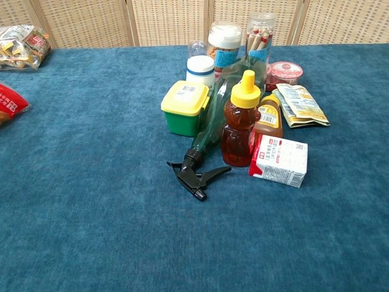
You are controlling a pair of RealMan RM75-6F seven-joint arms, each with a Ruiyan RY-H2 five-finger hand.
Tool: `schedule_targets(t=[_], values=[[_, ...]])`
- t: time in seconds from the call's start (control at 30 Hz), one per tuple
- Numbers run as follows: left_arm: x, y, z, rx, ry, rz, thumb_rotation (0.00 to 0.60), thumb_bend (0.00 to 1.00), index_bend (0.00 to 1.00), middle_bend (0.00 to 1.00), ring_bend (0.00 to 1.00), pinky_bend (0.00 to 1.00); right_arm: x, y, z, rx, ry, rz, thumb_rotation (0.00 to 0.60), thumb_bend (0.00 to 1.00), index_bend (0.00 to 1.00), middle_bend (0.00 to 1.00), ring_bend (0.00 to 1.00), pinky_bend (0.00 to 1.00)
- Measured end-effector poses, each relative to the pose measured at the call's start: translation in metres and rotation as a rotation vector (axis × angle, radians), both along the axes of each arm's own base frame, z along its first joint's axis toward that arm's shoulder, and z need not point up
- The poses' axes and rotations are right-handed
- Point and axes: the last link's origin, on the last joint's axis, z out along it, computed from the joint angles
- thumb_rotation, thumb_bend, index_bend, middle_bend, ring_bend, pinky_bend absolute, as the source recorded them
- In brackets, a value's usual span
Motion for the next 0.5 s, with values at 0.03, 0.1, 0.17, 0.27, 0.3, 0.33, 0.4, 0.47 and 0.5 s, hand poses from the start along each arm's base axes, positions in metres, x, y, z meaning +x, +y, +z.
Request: schedule_targets(t=[0.03,0.1,0.17,0.27,0.3,0.33,0.4,0.47,0.5], values=[[0.0,0.0,0.0,-0.001,-0.003,-0.001,0.6,0.25,0.31,0.21,0.01,0.0,0.002,-0.001,-0.003,0.013,-0.037,0.009,0.54,0.03,0.0,0.04,0.0,0.0],[0.001,0.0,0.0,-0.007,-0.013,-0.004,0.6,0.25,0.31,0.21,0.01,0.0,0.006,-0.003,-0.007,0.033,-0.096,0.024,0.537,0.02,0.0,0.0,0.0,0.0],[0.001,0.0,0.0,-0.013,-0.021,-0.004,0.6,0.25,0.31,0.21,0.01,0.0,0.011,-0.006,-0.012,0.053,-0.168,0.044,0.535,0.01,0.0,0.0,0.0,0.0],[-0.001,0.0,0.001,-0.02,-0.034,-0.001,0.6,0.25,0.31,0.21,0.01,0.0,0.022,-0.011,-0.022,0.077,-0.272,0.082,0.529,0.0,0.0,0.0,0.0,0.0],[-0.002,0.0,0.002,-0.019,-0.033,-0.002,0.6,0.25,0.31,0.21,0.01,0.0,0.026,-0.012,-0.025,0.084,-0.302,0.097,0.528,0.0,0.0,0.0,0.0,0.0],[-0.002,0.0,0.002,-0.018,-0.034,-0.003,0.6,0.25,0.31,0.21,0.01,0.0,0.032,-0.014,-0.031,0.095,-0.341,0.119,0.529,0.0,0.0,0.0,0.0,0.0],[-0.001,0.001,0.003,-0.016,-0.034,-0.009,0.6,0.25,0.31,0.21,0.01,0.0,0.041,-0.017,-0.039,0.11,-0.388,0.149,0.527,0.0,0.0,0.0,0.0,0.0],[0.0,0.001,0.003,-0.015,-0.031,-0.016,0.6,0.25,0.31,0.21,0.01,0.0,0.05,-0.021,-0.047,0.127,-0.42,0.175,0.525,0.0,0.0,0.0,0.0,0.0],[0.001,0.001,0.004,-0.013,-0.03,-0.02,0.6,0.25,0.31,0.21,0.01,0.0,0.053,-0.022,-0.05,0.134,-0.429,0.184,0.526,0.0,0.0,0.0,0.0,0.0]])
